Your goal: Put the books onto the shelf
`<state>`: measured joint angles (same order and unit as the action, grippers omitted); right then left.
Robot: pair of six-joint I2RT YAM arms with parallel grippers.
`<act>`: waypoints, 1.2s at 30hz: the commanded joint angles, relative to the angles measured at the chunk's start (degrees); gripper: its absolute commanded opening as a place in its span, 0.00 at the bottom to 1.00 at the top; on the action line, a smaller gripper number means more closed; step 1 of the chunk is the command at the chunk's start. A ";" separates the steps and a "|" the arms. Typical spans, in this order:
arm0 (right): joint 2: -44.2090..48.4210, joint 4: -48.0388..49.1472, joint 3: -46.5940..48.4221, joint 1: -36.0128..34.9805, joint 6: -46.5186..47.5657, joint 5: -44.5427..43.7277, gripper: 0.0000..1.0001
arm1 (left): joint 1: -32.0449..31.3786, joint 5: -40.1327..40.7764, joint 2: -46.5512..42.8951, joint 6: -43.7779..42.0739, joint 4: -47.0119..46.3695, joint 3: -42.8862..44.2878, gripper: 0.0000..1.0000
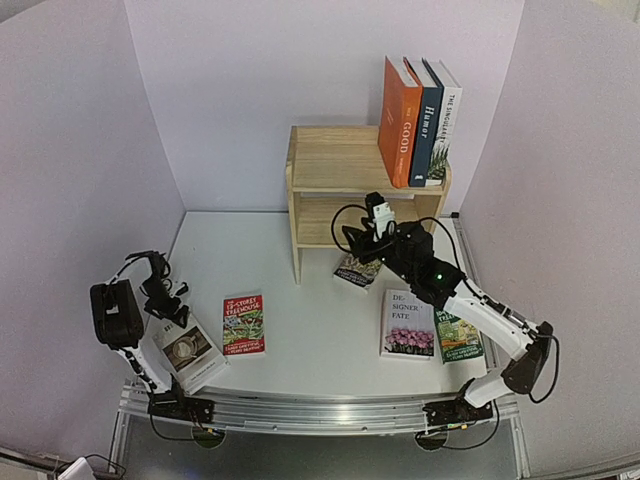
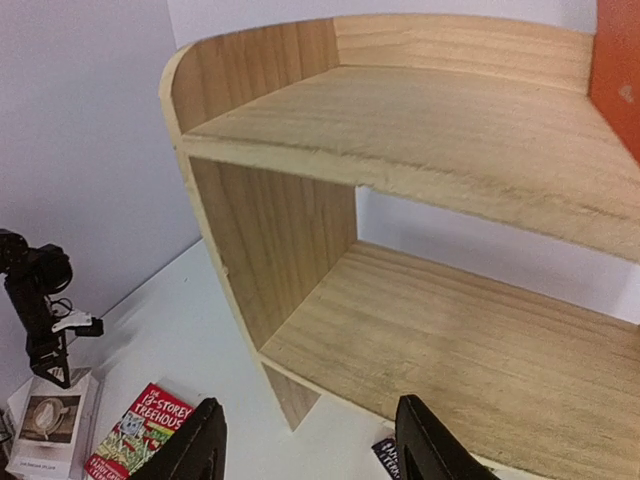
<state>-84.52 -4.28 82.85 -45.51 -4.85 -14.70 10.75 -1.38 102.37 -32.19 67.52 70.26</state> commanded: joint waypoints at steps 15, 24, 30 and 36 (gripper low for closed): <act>-3.39 -0.97 1.92 -1.00 -4.71 9.20 0.56 | 0.07 -14.24 6.28 -6.63 8.60 3.09 0.31; -7.01 -1.54 4.46 -2.79 -4.98 10.62 0.56 | 0.09 -23.21 4.10 -2.05 14.73 4.94 0.00; -17.38 -3.71 11.19 -10.54 -2.58 8.22 0.55 | -0.14 -30.88 2.45 9.01 19.42 11.03 0.00; -34.24 -11.32 27.83 -22.22 8.12 0.70 0.68 | -0.32 -30.49 1.54 17.68 19.11 15.85 0.00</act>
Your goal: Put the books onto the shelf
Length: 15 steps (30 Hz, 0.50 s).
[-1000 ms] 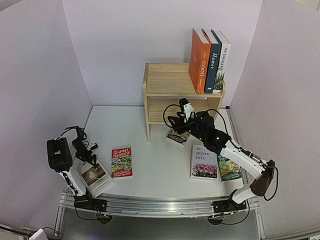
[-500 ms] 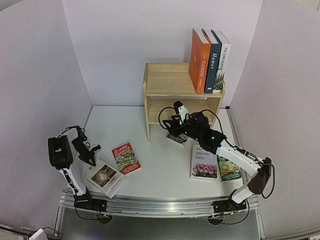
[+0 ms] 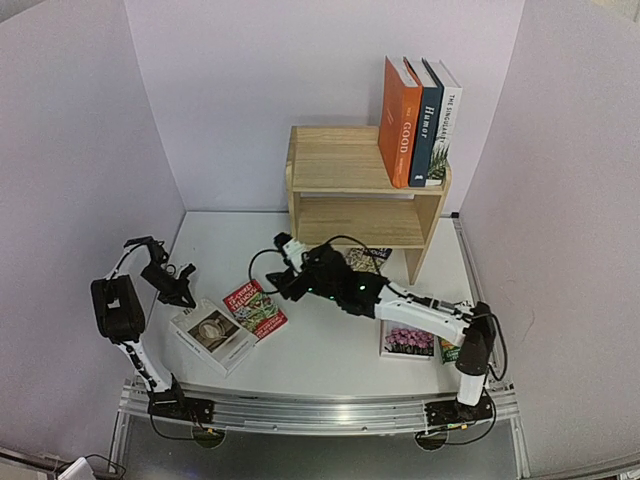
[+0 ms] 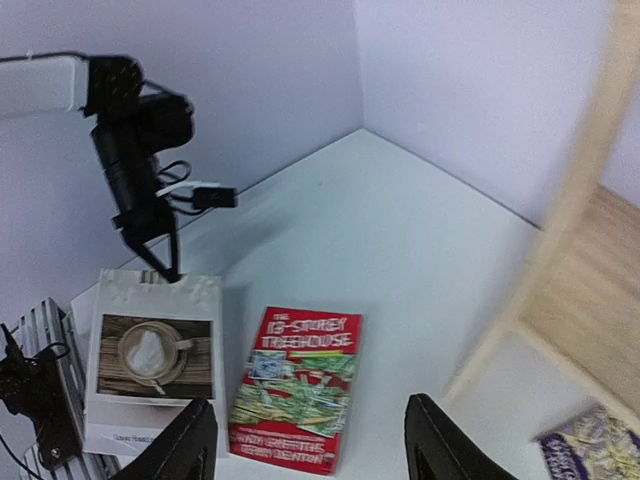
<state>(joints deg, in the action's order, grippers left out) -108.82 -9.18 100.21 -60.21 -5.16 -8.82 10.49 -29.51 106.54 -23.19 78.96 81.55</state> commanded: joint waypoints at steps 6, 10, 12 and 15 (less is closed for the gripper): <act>-25.76 -7.30 26.59 -14.82 14.05 -8.90 0.78 | -0.25 -5.34 -2.38 14.87 6.75 6.23 0.00; -35.40 -7.16 37.57 -19.11 20.88 -11.75 0.86 | -0.28 -6.06 -2.69 18.80 5.54 6.55 0.00; -39.90 -6.66 42.53 -20.99 25.25 -14.34 0.88 | -0.27 -6.81 -3.03 21.54 4.87 6.46 0.00; -44.38 -1.59 44.56 -22.97 33.82 -21.70 0.89 | -0.23 -9.00 -3.95 24.85 3.84 3.45 0.00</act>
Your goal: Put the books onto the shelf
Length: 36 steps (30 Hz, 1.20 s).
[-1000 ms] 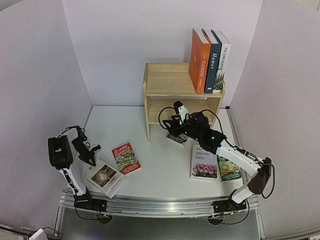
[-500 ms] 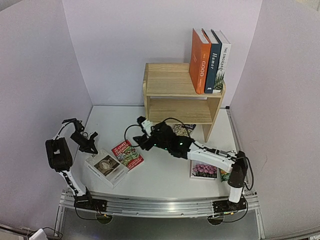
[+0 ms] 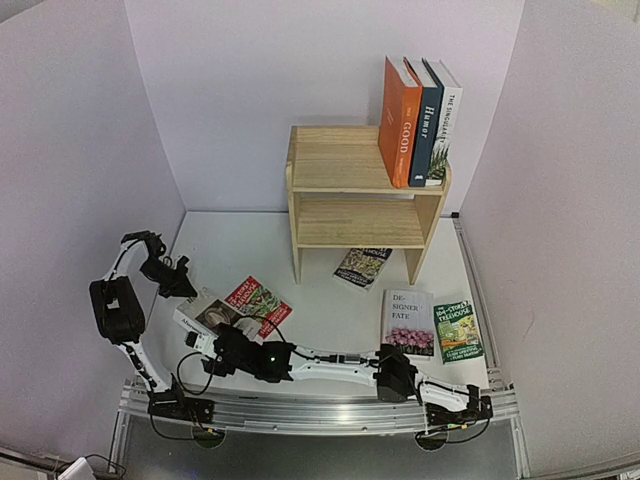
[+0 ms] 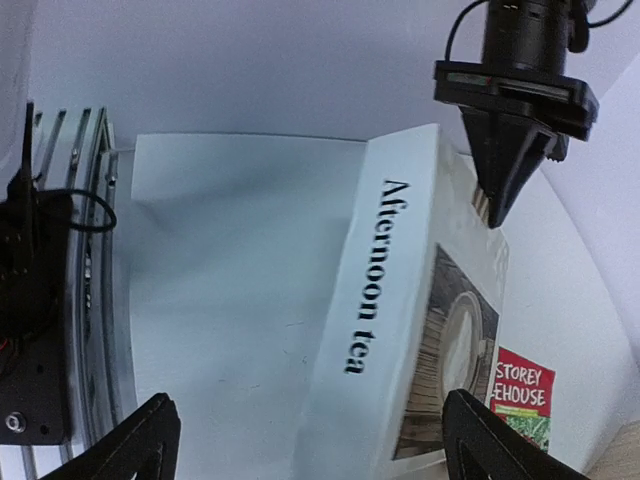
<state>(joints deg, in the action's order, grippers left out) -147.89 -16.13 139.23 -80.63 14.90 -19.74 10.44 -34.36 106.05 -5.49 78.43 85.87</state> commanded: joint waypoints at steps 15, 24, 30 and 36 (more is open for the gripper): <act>-14.35 25.21 5.11 -1.29 37.89 -33.03 0.91 | -0.21 -5.96 -12.96 13.41 -0.62 -12.12 0.00; -12.80 25.45 4.53 -0.78 35.75 -33.08 0.40 | -0.24 -5.39 -16.16 13.75 -1.62 -13.36 0.00; -6.53 25.45 -1.57 -0.47 30.41 -30.62 0.23 | -0.19 -8.46 -17.53 11.75 -1.28 -11.16 0.17; 5.27 24.95 -11.68 0.53 15.96 -28.38 0.09 | -0.07 -7.87 -17.15 8.00 1.48 1.61 0.91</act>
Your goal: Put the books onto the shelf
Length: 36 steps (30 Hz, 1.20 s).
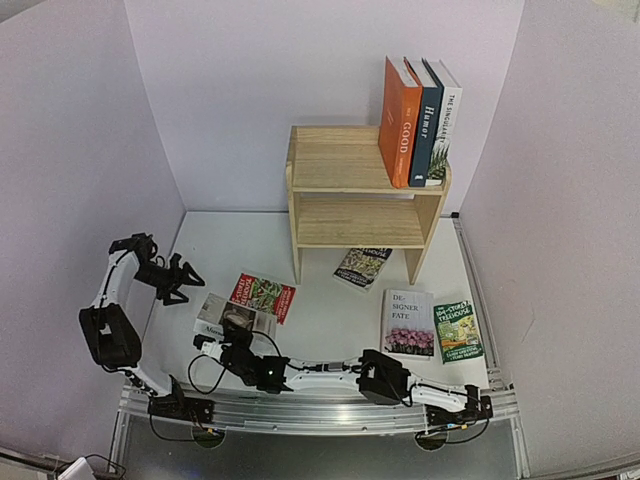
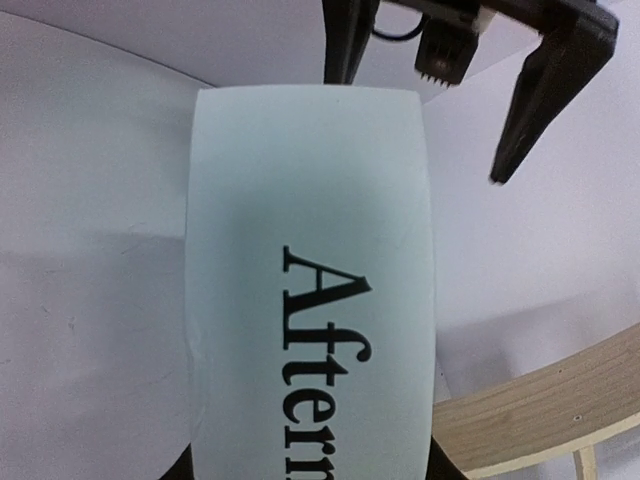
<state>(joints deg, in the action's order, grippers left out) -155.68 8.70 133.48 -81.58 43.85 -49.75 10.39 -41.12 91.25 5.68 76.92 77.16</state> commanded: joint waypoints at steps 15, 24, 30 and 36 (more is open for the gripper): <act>49.80 -3.53 -23.93 13.21 -44.36 37.15 0.06 | 0.44 12.16 -3.40 2.45 -11.65 31.89 1.00; 54.81 -2.32 -9.05 17.46 -31.44 33.38 0.09 | 0.45 12.90 -3.56 3.78 -13.26 29.32 1.00; 54.05 11.40 -9.50 22.67 -14.55 18.92 0.06 | 0.45 12.12 -3.95 4.02 -14.14 26.13 1.00; 51.23 18.94 -11.76 32.15 -14.98 18.29 0.06 | 0.37 11.43 -1.69 3.72 -13.60 27.73 1.00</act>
<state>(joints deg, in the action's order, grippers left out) -102.81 18.72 122.13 -54.86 25.33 -27.64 10.57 -29.29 88.50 9.10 64.86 103.31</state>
